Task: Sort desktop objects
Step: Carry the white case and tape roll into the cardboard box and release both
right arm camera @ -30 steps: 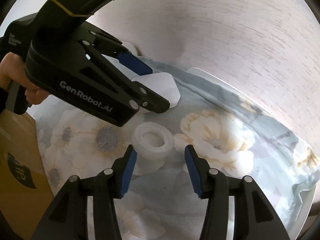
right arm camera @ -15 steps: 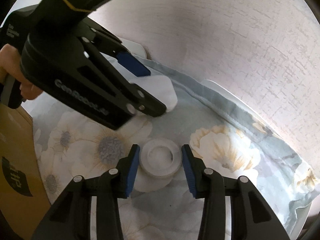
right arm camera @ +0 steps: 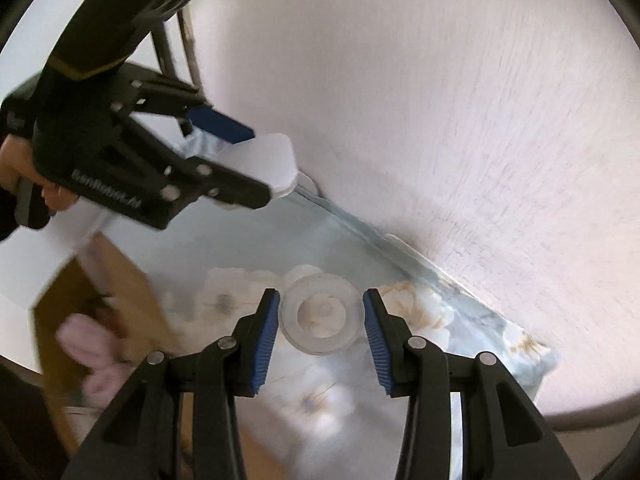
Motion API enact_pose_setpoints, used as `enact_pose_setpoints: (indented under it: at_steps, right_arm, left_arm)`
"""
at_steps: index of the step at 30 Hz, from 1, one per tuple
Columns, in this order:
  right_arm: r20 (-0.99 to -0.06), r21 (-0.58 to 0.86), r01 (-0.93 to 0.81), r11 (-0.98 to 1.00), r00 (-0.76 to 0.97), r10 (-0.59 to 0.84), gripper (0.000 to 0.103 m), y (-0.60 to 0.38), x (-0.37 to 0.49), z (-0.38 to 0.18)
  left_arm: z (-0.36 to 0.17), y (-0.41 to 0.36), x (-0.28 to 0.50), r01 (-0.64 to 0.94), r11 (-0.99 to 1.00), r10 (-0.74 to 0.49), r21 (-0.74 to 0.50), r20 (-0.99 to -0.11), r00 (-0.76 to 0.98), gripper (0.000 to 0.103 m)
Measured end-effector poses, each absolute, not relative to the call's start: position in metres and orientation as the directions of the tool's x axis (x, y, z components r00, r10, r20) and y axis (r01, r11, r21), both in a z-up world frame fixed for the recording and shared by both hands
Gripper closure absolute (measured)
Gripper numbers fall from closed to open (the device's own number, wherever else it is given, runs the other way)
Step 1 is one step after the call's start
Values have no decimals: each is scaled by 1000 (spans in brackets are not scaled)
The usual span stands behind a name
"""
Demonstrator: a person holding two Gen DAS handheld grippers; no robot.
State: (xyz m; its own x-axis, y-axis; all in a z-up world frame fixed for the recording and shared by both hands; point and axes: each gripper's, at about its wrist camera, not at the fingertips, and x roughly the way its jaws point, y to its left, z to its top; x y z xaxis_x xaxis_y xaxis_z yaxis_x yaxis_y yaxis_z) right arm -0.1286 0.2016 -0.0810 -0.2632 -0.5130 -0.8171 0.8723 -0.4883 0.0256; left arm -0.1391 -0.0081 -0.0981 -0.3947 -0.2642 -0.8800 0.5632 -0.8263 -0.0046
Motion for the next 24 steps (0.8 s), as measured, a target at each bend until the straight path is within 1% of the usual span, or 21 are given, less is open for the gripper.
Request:
enact_pose_setpoints:
  at_steps: [2, 6, 8, 9, 12, 13, 15, 16, 18, 21, 24]
  right_arm:
    - [-820, 44, 869, -493, -251, -514, 64, 205, -109, -66]
    - [-833, 77, 862, -500, -220, -508, 64, 209, -74, -54]
    - [-846, 95, 854, -512, -202, -494, 64, 226, -80, -64]
    - [-852, 106, 849, -517, -190, -488, 64, 225, -78, -75]
    - [-870, 125, 839, -529, -164, -465, 64, 214, -36, -89]
    - [-875, 135, 833, -537, -155, -459, 64, 226, -28, -92]
    - [-880, 160, 812, -561, -140, -453, 64, 229, -15, -100]
    - [-880, 162, 804, -573, -145, -453, 64, 222, -16, -95]
    - [-883, 174, 789, -590, -141, -449, 64, 225, -17, -109]
    - [-904, 139, 774, -618, -155, -399, 64, 219, -8, -112]
    - [-902, 147, 765, -627, -156, -403, 64, 220, -5, -113]
  left_arm:
    - [-96, 9, -125, 562, -827, -259, 0, -888, -381, 42]
    - [-100, 34, -83, 583, -812, -213, -29, -915, -342, 42]
    - [-104, 44, -63, 599, -800, -192, -40, -928, -319, 42]
    - [-118, 50, -61, 610, -791, -177, -53, -934, -310, 42]
    - [-141, 63, -47, 647, -755, -133, -102, -943, -305, 42]
    - [-153, 67, -49, 439, -895, -67, -79, -949, -308, 42]
    - [-165, 70, -42, 474, -876, -67, -91, -950, -306, 42]
    - [-163, 68, -31, 494, -864, -71, -93, -950, -303, 42]
    - [-165, 69, -20, 521, -848, -80, -93, -951, -300, 42]
    - [-163, 72, -12, 526, -847, -98, -76, -951, -294, 42]
    - [-161, 77, -10, 512, -857, -111, -55, -951, -288, 42]
